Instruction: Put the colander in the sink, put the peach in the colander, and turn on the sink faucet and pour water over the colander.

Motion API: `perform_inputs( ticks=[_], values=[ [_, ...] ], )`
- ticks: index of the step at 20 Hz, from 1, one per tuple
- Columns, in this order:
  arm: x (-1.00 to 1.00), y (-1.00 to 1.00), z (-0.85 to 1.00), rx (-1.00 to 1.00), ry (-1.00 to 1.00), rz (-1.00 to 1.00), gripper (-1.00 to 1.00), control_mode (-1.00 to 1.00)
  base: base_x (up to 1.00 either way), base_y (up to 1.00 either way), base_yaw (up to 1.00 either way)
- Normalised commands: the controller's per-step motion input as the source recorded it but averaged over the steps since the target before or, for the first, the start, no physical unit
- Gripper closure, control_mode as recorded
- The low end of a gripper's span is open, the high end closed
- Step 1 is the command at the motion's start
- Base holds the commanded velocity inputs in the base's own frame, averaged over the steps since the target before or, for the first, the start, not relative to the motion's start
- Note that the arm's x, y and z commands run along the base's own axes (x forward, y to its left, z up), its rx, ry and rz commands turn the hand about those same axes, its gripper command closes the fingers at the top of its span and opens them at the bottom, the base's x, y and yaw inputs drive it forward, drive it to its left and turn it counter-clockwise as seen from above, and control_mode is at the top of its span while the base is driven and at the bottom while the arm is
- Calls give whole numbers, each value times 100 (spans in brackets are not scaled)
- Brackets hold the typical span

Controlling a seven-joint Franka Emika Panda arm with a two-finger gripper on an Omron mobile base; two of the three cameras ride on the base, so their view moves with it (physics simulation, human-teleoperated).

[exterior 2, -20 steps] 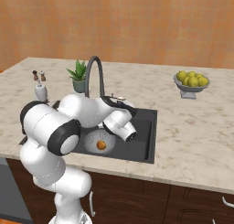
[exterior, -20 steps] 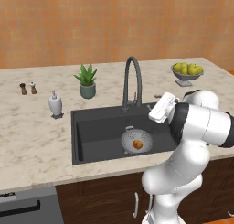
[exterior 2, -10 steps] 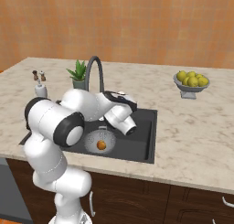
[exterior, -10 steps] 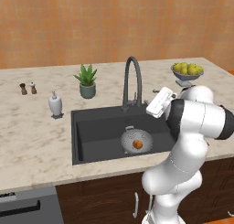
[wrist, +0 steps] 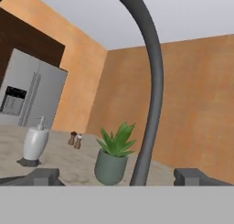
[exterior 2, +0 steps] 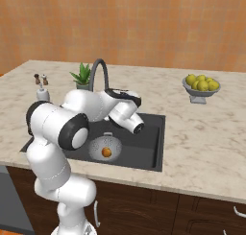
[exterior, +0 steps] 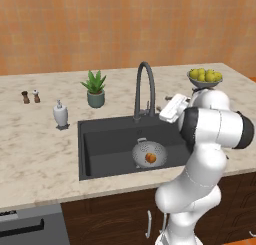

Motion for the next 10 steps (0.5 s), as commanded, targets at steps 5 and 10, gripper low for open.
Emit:
perform_inputs(
  ticks=[5, 10],
  values=[
    [26, 0, -16, 3, 4, 0, -100, -100, 0, 0, 0],
    [27, 0, -33, 0, 10, 0, -100, -100, 0, 0, 0]
  ],
)
